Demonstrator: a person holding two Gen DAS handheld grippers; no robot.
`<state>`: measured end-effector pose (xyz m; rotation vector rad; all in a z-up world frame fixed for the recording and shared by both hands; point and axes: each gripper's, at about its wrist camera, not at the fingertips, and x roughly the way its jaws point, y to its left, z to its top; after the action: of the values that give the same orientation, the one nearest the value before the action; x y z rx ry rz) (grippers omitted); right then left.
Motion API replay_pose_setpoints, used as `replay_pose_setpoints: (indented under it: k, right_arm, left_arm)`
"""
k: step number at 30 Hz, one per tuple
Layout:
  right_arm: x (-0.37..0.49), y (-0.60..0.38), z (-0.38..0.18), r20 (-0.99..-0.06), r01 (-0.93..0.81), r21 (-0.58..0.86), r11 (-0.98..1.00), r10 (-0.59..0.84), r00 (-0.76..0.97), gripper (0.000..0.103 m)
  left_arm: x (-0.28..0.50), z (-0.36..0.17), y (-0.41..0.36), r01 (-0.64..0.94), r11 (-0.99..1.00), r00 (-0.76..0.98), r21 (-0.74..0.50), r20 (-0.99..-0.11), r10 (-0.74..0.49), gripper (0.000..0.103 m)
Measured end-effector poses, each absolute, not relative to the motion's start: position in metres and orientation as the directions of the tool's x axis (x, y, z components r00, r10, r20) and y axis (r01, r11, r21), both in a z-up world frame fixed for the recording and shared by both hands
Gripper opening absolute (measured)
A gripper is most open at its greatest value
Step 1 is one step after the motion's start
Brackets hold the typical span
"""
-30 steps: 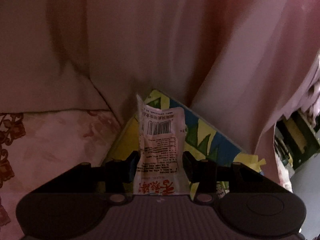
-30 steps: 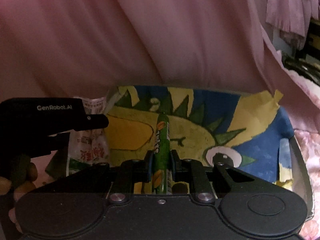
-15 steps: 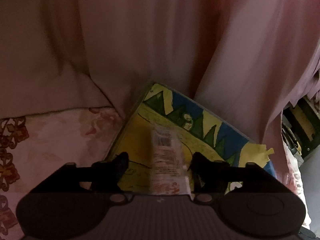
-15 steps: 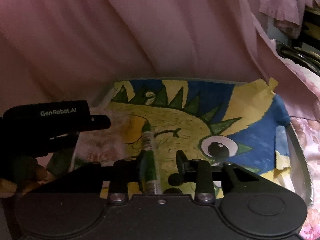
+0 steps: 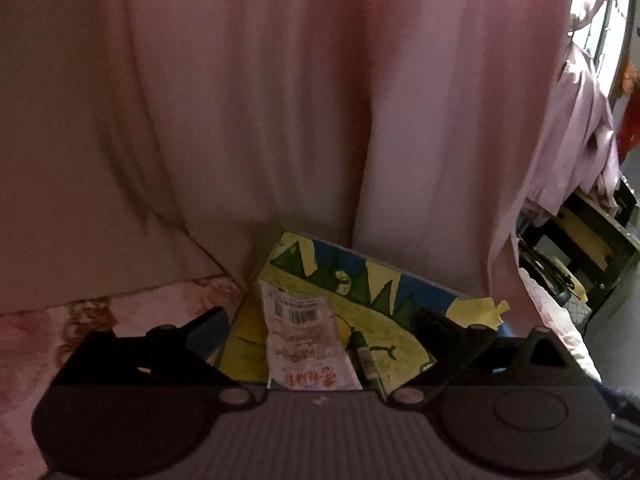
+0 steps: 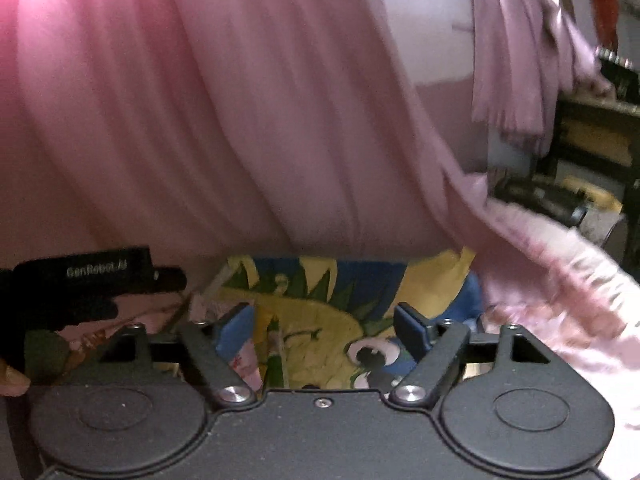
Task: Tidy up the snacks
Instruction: 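Raise both open tools away from the tray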
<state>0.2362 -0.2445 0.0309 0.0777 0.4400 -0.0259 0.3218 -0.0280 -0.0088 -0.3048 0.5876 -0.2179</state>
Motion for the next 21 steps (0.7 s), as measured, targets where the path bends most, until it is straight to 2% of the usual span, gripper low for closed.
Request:
replay_pose_setpoints:
  k: [13,21]
  right_arm:
    - [0.129,-0.251,0.056,-0.321,0.006,0.034,0.999,0.006,0.947,0.101]
    - [0.077,-0.258,0.054,-0.354,0.027,0.038,0.999,-0.012,0.935,0.102]
  left_arm:
    - [0.207,0.021,-0.028,0.137,0.959,0.86,-0.248,-0.451,-0.239,0.103]
    - [0.151,0.018,-0.023,0.141,0.972,0.853,-0.188,-0.476,-0.216,0.103]
